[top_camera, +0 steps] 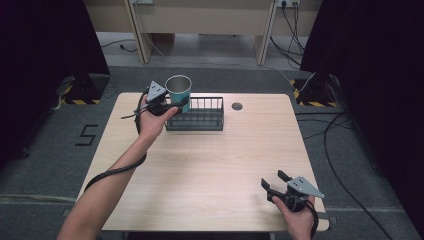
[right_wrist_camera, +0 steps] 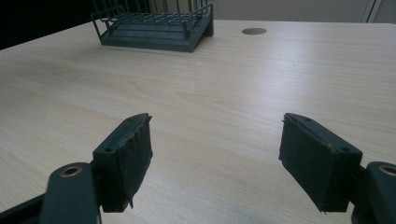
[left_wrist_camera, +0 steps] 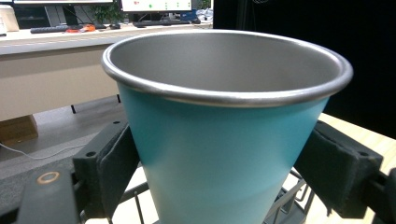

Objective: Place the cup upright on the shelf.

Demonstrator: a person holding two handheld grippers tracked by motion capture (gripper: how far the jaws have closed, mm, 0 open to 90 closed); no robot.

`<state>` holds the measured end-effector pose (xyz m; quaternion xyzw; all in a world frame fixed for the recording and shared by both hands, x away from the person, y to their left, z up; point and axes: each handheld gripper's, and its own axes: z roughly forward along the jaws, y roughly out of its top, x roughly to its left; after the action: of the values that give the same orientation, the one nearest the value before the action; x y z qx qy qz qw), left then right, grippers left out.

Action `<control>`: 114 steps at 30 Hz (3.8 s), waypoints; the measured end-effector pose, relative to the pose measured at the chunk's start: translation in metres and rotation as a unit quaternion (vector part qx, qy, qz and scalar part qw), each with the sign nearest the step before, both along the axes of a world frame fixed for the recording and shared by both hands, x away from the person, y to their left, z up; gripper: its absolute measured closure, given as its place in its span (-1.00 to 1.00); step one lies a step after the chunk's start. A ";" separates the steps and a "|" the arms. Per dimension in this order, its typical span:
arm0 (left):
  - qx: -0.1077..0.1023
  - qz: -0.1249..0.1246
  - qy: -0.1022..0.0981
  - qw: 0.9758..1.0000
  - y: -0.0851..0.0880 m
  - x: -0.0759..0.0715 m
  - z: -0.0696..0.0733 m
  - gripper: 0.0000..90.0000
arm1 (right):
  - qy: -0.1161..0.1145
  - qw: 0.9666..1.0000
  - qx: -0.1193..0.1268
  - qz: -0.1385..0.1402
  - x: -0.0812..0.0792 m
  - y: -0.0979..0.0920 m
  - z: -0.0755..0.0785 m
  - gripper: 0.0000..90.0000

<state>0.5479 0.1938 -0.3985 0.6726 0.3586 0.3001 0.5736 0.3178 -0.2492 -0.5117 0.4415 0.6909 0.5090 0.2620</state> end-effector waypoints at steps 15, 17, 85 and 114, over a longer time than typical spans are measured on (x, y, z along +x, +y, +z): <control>-0.001 0.009 0.012 1.000 -0.013 0.014 -0.008 -0.64 | 0.000 1.000 0.000 0.001 0.000 -0.001 0.000 -0.42; -0.001 0.011 0.014 1.000 -0.015 0.015 -0.009 -0.64 | -0.001 1.000 0.000 0.001 0.000 -0.001 0.000 -0.42; 0.035 0.031 0.082 0.996 -0.044 0.036 -0.053 -0.64 | 0.000 1.000 0.005 0.004 -0.001 -0.001 0.000 -0.42; 0.036 0.024 0.068 0.997 -0.036 0.022 -0.039 -0.68 | 0.002 1.000 0.002 0.005 -0.001 0.000 0.000 -0.42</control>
<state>0.5703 0.1576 -0.4371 0.7032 0.4016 0.2796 0.5157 0.3171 -0.2489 -0.5117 0.4395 0.6925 0.5111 0.2571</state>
